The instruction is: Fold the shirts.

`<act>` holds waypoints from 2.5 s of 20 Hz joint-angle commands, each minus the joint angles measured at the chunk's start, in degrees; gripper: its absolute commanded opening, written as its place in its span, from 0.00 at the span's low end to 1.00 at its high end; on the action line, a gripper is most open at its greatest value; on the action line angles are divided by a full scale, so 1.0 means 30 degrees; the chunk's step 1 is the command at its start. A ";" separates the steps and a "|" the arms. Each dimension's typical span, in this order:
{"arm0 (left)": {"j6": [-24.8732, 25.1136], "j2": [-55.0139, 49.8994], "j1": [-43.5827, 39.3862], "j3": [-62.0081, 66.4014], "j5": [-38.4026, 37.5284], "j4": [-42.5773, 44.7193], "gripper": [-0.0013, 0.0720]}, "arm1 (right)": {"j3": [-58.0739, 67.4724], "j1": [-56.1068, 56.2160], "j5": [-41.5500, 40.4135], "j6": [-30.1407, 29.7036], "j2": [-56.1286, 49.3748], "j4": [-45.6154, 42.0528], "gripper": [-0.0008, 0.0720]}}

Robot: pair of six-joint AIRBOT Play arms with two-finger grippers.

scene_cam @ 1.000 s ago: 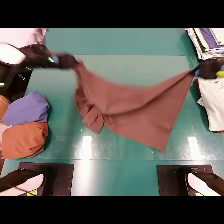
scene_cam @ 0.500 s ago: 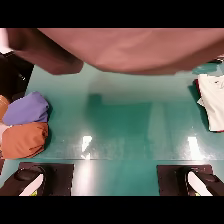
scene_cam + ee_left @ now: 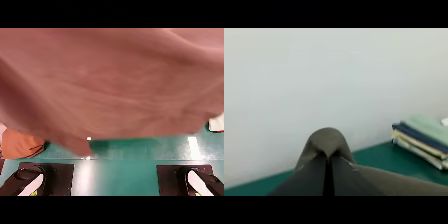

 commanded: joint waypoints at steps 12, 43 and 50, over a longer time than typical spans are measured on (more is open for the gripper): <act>-0.1078 -1.2626 0.0015 -0.9282 0.2280 0.1020 0.05 | -0.6543 0.2994 -0.2885 0.0313 -1.3901 -0.0058 0.03; -0.1712 -0.1851 0.1902 -2.8873 0.1566 -0.4262 0.82 | -1.8564 -0.0138 -0.0306 -0.2040 -0.2259 0.5049 0.60; -0.1727 -0.1719 0.1217 -2.7758 0.1144 -0.4131 0.05 | -1.9154 -0.2324 0.1785 -0.2047 -0.1821 0.2120 0.60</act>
